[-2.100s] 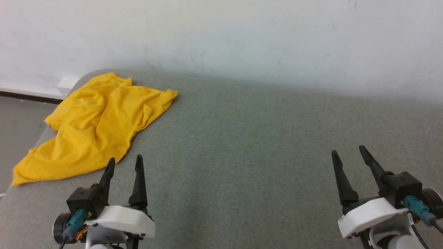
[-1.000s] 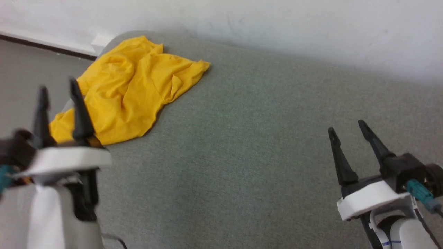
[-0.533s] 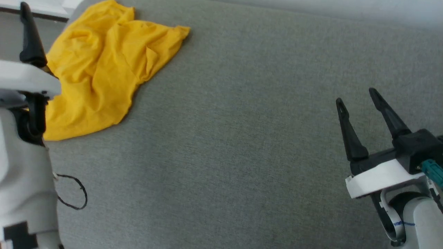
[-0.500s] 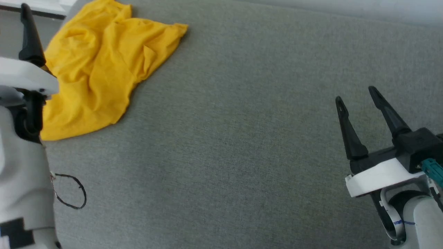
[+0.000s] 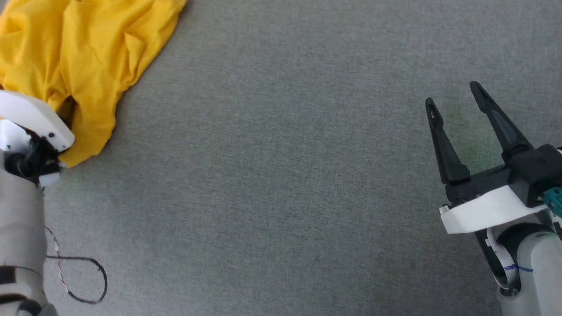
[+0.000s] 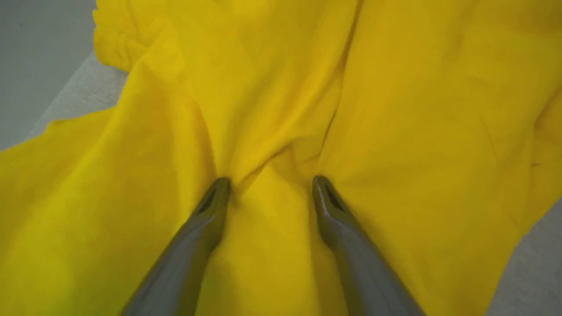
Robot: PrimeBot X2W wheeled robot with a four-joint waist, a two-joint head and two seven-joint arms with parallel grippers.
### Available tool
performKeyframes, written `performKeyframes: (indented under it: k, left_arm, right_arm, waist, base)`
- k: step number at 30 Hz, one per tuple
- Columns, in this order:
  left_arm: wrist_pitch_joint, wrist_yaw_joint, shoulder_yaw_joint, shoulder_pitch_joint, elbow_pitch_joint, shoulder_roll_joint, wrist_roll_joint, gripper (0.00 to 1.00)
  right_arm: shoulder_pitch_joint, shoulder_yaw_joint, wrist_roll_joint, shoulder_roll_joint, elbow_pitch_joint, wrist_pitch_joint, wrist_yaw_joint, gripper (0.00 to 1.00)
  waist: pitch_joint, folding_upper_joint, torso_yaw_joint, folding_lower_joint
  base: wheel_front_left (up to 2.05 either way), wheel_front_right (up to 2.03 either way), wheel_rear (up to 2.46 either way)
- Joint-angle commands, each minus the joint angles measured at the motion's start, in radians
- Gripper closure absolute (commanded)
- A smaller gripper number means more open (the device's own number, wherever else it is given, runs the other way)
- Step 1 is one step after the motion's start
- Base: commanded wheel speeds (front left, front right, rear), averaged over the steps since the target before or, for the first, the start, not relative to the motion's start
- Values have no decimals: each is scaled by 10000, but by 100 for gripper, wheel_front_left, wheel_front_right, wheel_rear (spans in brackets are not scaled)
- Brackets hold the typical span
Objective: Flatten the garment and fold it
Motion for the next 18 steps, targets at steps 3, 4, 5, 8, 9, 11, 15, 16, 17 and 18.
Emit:
performKeyframes:
  k: [3,4,5,8,9,11,15,16,17,18]
  left_arm:
    - [1138,-114,-453,-389,826,228,-543,0]
    - [1272,-124,-506,-423,938,308,-705,34]
    - [1375,-134,-573,-447,1048,392,-837,75]
    - [1563,-150,-865,-441,1112,538,-1163,100]
    - [1372,-150,-940,-406,1039,603,-1208,100]
    - [851,-150,-1130,-389,938,785,-1180,100]
    - [-1049,-142,-1368,-614,829,1357,-811,100]
    - [-1668,-110,-1440,-706,812,1509,-625,100]
    - [-1668,-110,-1440,-706,812,1509,-625,100]
    - [-2239,-112,-1507,-813,794,1629,-480,100]
  right_arm:
    - [-229,134,125,-12,-28,-122,-11,0]
    - [-254,192,153,5,-6,-143,-11,0]
    - [-291,245,177,15,14,-167,-11,0]
    - [-373,281,223,71,79,-279,-11,0]
    - [-378,267,231,92,125,-312,-11,0]
    - [-356,219,252,136,251,-403,-11,0]
    - [-246,187,333,300,562,-646,-11,0]
    - [-205,169,369,361,654,-732,-11,0]
    - [-205,169,369,361,654,-732,-11,0]
    - [-157,147,394,423,739,-811,-11,0]
  waist:
    - [296,0,-188,-2]
    - [304,0,-199,-2]
    - [309,0,-216,-2]
    - [229,0,-252,-2]
    - [157,0,-265,-2]
    - [-57,0,-271,-2]
    - [-688,0,-334,-2]
    - [-898,0,-352,-2]
    - [-898,0,-352,-2]
    - [-1096,0,-374,-2]
  base:
    - [0,0,0]
    - [0,0,0]
    - [0,0,0]
    - [0,0,0]
    - [0,0,0]
    - [0,0,0]
    - [0,0,0]
    - [0,0,0]
    - [0,0,0]
    - [0,0,0]
